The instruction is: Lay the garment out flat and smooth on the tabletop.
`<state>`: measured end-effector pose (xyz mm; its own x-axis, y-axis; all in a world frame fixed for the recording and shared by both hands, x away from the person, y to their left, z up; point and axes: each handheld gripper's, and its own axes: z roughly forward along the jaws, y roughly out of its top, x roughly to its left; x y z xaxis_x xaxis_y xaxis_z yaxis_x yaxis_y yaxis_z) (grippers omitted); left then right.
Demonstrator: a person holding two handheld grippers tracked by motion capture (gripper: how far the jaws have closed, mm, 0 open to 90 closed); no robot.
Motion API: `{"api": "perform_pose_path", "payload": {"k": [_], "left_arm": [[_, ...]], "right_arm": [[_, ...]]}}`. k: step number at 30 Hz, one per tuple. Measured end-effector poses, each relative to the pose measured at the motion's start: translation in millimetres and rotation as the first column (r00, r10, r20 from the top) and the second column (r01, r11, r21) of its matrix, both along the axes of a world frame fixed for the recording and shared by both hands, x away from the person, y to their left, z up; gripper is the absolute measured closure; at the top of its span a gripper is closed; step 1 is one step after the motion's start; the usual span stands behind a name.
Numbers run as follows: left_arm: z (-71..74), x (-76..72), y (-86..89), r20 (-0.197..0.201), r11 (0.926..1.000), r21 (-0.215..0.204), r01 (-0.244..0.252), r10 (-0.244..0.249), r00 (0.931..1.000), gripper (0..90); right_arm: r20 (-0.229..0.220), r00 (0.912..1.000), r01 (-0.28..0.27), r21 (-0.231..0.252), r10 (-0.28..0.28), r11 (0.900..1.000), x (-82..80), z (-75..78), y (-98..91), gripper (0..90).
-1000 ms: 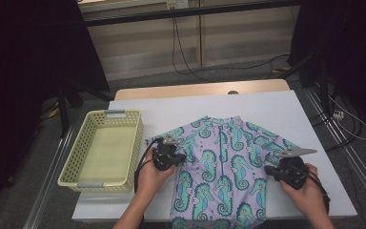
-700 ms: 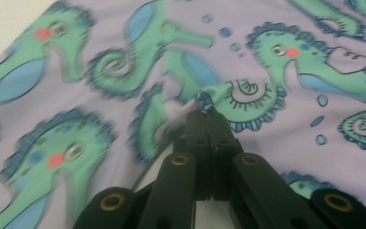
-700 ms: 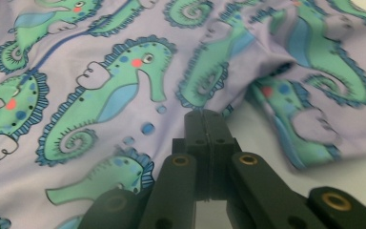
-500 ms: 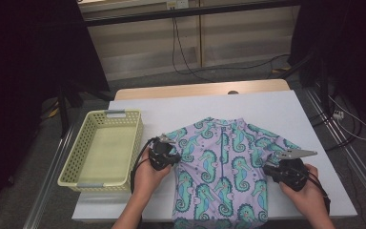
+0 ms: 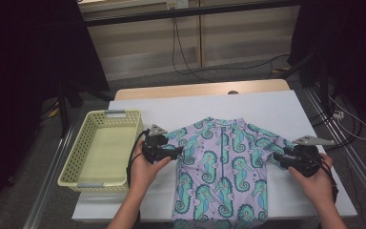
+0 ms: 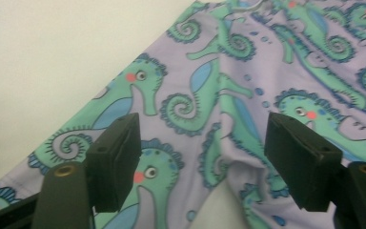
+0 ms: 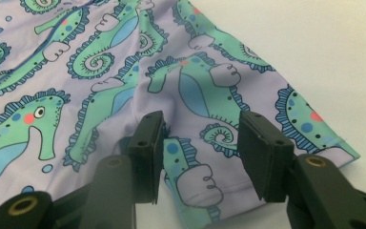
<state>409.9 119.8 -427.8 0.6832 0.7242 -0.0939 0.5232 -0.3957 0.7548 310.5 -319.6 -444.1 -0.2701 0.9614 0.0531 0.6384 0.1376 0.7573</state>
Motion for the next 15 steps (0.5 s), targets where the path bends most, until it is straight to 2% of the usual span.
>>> {"api": "perform_pose_path", "payload": {"k": [4, 5, 6, 8, 10, 12, 13, 15], "left_arm": [[-3.4, 4.0, 5.0, -0.017, 0.9999, 0.002, -0.011, 0.011, 0.9998, 24.9], [-3.9, 4.3, 6.0, -0.013, 0.9999, 0.004, -0.014, 0.014, 0.9998, 24.6], [-4.7, 4.5, 6.7, -0.016, 0.9999, 0.002, -0.017, 0.017, 0.9997, 24.5], [-6.5, 5.1, 8.4, -0.019, 0.9997, 0.013, -0.022, 0.023, 0.9996, 23.9], [-8.1, 6.2, 9.7, -0.016, 0.9994, 0.018, -0.029, 0.029, 0.9994, 23.1], [-8.8, 7.7, 11.2, -0.006, 0.9987, 0.014, -0.048, 0.048, 0.9988, 19.8], [-8.8, 7.7, 11.2, -0.006, 0.9987, 0.014, -0.048, 0.048, 0.9988, 18.5], [-9.1, 9.2, 13.2, -0.010, 0.9971, -0.019, -0.074, 0.074, 0.9972, 17.7]], "right_arm": [[-0.026, 0.9990, -0.035, -0.008, 0.035, 0.9993, -1.4, -3.1, 4.9, 54.2], [-0.035, 0.9985, -0.044, -0.030, 0.043, 0.9986, -2.0, -4.9, 7.1, 55.9], [-0.053, 0.9972, -0.055, -0.047, 0.052, 0.9974, -1.9, -7.7, 9.1, 61.4], [-0.104, 0.9902, -0.098, -0.044, 0.093, 0.9942, -0.9, -12.1, 11.2, 64.6], [-0.094, 0.9906, -0.108, -0.094, 0.099, 0.9897, -1.7, -12.3, 12.9, 72.1], [-0.100, 0.9910, -0.099, -0.091, 0.090, 0.9909, 0.0, -11.8, 10.7, 82.3], [-0.099, 0.9908, -0.099, -0.073, 0.092, 0.9924, 1.1, -11.9, 8.8, 89.0], [-0.103, 0.9921, -0.080, -0.077, 0.072, 0.9938, 2.5, -9.7, 5.7, 89.4]]}}
